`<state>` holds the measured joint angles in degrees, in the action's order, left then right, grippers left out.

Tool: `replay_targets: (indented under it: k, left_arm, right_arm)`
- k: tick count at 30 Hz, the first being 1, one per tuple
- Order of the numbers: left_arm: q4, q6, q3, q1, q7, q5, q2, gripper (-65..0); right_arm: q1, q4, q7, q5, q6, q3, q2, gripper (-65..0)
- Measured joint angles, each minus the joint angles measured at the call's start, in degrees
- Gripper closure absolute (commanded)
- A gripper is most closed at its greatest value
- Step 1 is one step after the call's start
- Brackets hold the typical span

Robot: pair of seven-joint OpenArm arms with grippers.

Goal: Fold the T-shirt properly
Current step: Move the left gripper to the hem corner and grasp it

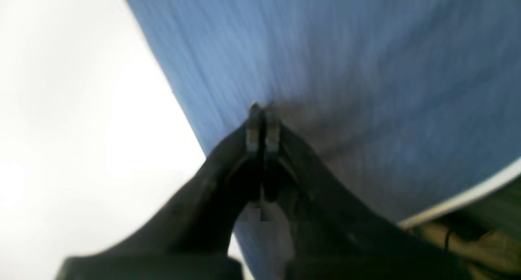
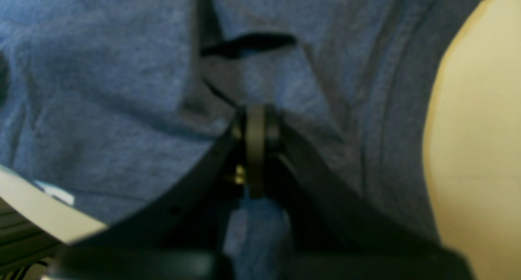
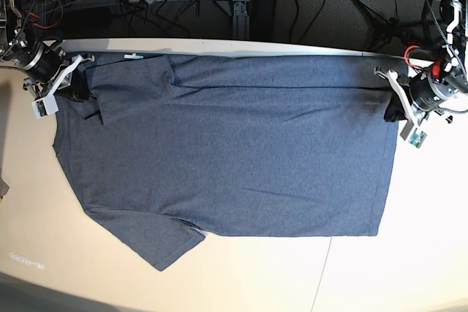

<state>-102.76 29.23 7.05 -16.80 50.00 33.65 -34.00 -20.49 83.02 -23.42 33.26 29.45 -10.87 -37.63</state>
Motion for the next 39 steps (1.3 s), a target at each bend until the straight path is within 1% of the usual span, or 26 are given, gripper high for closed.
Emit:
replay_targets:
  k: [3, 7, 10, 12, 15, 17, 20, 22, 25, 27, 30, 31, 33, 35, 37, 39]
  left_arm:
    - [-0.09, 0.63, 1.99, 1.29, -0.09, 0.66, -0.02, 0.0]
    - [-0.09, 0.68, 2.14, 2.12, 0.02, 0.85, -0.02, 0.0]
    - [-0.09, 0.68, 2.14, 2.19, -1.20, 0.87, -0.17, 0.0]
    - [0.02, 0.83, 2.12, 2.23, -3.28, 0.74, -0.55, 0.0]
    - [2.10, 1.18, 2.14, 4.17, -5.38, 0.20, -1.62, -14.2]
    - [4.96, 1.66, 2.12, 6.12, -8.04, 0.42, -2.10, -19.9]
    - [11.17, 1.90, 2.03, 9.55, -13.51, 0.15, -3.06, -25.9]
    - [16.41, 1.99, 1.44, 13.35, -14.19, 0.39, -3.41, -29.6]
    - [25.09, 1.95, -1.79, 20.39, -14.69, 2.60, -3.45, -34.6]
    - [31.41, 2.12, -5.49, 24.85, -16.44, 3.37, -3.43, -34.7]
    - [41.11, 2.16, -11.63, 31.08, -23.89, 3.28, -3.08, -34.6]
    - [44.17, 2.32, -13.16, 33.24, -25.42, 3.13, -2.82, -34.6]
    - [50.01, 3.04, -15.43, 38.05, -25.97, 2.82, -2.05, -34.7]
    - [55.36, 5.05, -17.38, 42.66, -25.70, 4.61, -0.94, -34.6]
    - [60.63, 7.17, -19.54, 46.45, -25.03, 8.22, 0.48, -34.7]
    - [66.16, 8.39, -21.42, 49.59, -23.78, 8.70, 2.21, -34.7]
  right_arm:
    - [0.00, 0.00, 0.00, 0.00, 0.02, 0.00, 0.00, 0.0]
    - [0.17, 0.00, -0.02, 0.13, 0.00, 0.00, 0.00, 0.0]
    - [0.50, 0.00, -0.76, 1.55, 0.04, -0.50, 0.02, 0.0]
    - [0.66, -0.02, -1.20, 1.90, 0.04, -1.53, 0.04, 0.0]
    - [0.68, -0.04, -1.36, 3.13, 0.04, -3.72, 0.00, 0.0]
    - [0.66, -0.04, -1.57, 3.43, 0.04, -5.14, 0.00, 0.0]
    - [0.66, -0.07, -1.62, 3.50, 0.04, -6.14, 0.00, 0.0]
    - [0.68, -0.09, -1.64, 3.50, 0.04, -6.14, 0.00, 0.0]
    - [0.68, -0.11, -1.73, 3.56, 0.04, -6.14, 0.11, 0.0]
    - [0.66, -0.11, -1.75, 3.48, 0.04, -6.14, 0.13, 0.0]
    - [0.68, -0.11, -1.95, 3.52, 0.04, -6.14, 0.00, 0.0]
    - [0.68, -0.11, -2.05, 3.52, 0.04, -6.14, 0.02, 0.0]
    - [0.68, -0.11, -2.19, 3.54, 0.04, -6.14, 0.04, 0.0]
    - [0.68, -0.11, -2.29, 3.52, 0.04, -6.14, 0.04, 0.0]
    - [0.68, -0.11, -2.19, 3.54, 0.04, -6.14, 0.02, 0.0]
    - [0.68, -0.11, -2.23, 3.58, 0.04, -6.14, 0.02, 0.0]
